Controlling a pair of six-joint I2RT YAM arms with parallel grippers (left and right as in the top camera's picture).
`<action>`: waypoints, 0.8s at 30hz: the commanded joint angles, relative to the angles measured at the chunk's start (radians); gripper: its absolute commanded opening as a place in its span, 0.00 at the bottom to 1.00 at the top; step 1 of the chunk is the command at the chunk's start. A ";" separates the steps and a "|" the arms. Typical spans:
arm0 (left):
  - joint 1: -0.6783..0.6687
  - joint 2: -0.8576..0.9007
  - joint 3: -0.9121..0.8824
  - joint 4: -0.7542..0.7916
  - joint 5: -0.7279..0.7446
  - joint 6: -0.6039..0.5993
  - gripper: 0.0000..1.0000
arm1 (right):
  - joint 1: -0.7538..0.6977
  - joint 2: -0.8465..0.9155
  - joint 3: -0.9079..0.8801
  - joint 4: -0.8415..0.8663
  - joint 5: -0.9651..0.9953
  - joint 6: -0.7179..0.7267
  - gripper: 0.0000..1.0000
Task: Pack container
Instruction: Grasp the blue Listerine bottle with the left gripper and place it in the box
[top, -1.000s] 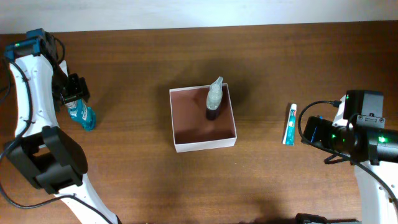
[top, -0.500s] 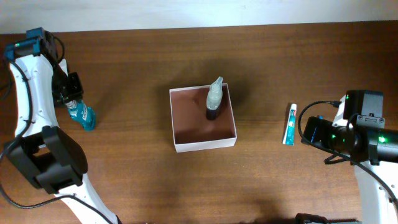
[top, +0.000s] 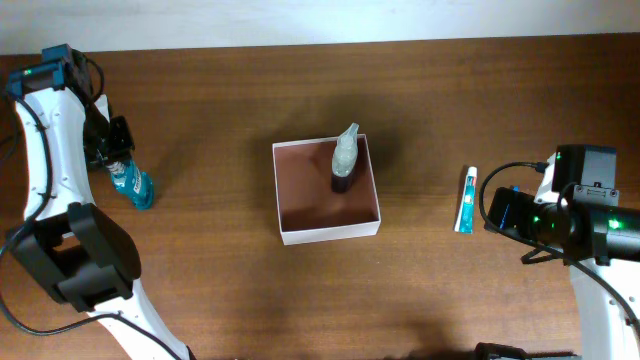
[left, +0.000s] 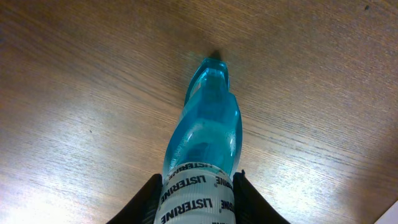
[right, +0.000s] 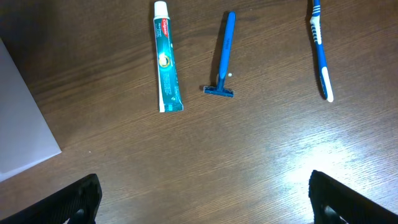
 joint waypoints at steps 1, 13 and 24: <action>0.003 0.001 -0.002 -0.008 0.018 0.008 0.01 | -0.007 -0.009 0.018 0.000 -0.002 0.005 0.99; -0.294 -0.354 0.007 -0.030 0.200 -0.008 0.00 | -0.007 -0.009 0.018 -0.001 -0.002 0.005 0.99; -0.729 -0.390 0.006 0.114 0.114 -0.179 0.00 | -0.007 -0.009 0.018 -0.011 -0.003 0.005 0.99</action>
